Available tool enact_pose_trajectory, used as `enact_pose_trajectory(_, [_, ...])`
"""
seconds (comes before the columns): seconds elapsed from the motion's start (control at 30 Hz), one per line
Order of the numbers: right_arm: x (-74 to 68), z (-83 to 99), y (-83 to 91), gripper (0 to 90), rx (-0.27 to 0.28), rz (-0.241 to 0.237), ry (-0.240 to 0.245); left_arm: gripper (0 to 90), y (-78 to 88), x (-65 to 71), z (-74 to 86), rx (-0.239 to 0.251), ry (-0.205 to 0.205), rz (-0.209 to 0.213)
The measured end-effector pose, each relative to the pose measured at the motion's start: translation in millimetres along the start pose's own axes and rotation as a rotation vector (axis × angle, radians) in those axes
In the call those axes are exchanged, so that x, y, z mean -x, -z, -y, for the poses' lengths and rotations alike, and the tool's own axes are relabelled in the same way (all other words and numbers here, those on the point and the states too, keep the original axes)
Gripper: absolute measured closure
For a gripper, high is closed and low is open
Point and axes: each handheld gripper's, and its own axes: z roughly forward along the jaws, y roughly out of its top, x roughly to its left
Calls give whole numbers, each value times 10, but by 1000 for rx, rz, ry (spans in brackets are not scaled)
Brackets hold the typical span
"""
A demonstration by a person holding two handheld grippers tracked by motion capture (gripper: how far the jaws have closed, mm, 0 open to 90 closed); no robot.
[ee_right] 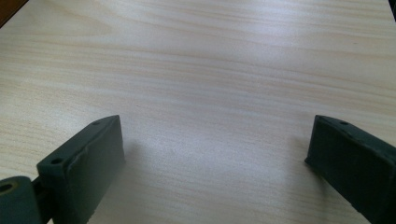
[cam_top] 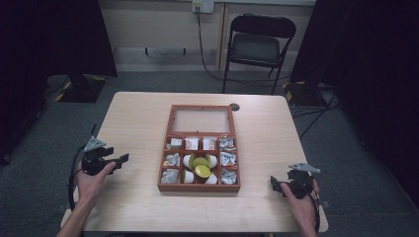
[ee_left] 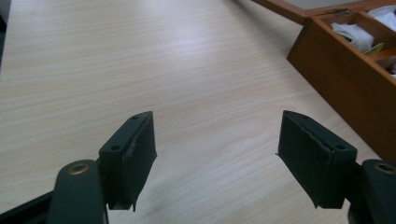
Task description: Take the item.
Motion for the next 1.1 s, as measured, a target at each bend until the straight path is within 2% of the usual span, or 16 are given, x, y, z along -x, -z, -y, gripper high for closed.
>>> enact_pose_trajectory(0.07, [0, 0, 0, 32, 0, 0, 0, 266, 7, 30, -15, 11, 3, 33])
enact_pose_trajectory(0.2, [0, 0, 0, 32, 0, 0, 0, 262, 15, 111, -48, 8, -24, 49])
enact_pose_trajectory(0.27, [0, 0, 0, 31, 0, 0, 0, 270, 16, 169, -71, -5, -57, 67])
enact_pose_trajectory(0.33, [0, 0, 0, 32, 0, 0, 0, 278, 24, 203, -87, 4, -61, 81])
enact_pose_trajectory(0.4, [0, 0, 0, 31, 0, 0, 0, 279, 30, 231, -102, 7, -58, 102])
enact_pose_trajectory(0.57, [0, 0, 0, 31, 0, 1, 0, 283, 46, 299, -130, 16, -66, 124])
enact_pose_trajectory(0.7, [1, -2, -3, 32, 0, -1, 0, 279, 53, 323, -147, 19, -35, 172])
enact_pose_trajectory(0.73, [1, -3, -3, 31, 0, -1, 0, 271, 54, 329, -151, 24, -33, 175])
enact_pose_trajectory(0.8, [1, -3, -4, 31, 0, -1, 0, 260, 60, 351, -175, 17, -58, 165])
enact_pose_trajectory(0.87, [1, -3, -4, 31, 0, 0, 0, 239, 62, 374, -188, 22, -59, 169])
enact_pose_trajectory(1.1, [1, -4, -4, 31, 0, -1, 0, 226, 42, 518, -264, 4, -116, 189])
